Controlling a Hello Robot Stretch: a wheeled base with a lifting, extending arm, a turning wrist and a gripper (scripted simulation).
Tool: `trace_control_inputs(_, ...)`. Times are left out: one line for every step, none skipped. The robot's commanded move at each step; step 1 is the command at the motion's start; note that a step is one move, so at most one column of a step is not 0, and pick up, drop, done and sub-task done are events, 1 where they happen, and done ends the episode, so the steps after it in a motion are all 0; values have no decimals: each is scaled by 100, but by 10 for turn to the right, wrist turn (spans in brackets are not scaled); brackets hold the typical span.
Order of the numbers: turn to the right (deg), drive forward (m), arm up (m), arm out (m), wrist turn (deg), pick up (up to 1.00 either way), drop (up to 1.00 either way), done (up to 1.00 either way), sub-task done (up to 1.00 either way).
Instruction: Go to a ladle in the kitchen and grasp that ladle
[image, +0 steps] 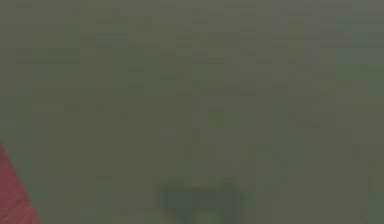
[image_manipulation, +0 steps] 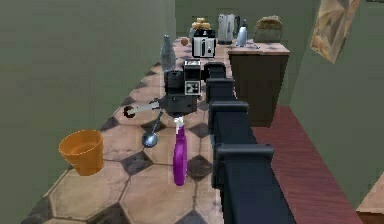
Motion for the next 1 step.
trace_control_inputs(0,0,-12,0,0,0,0,0,0)
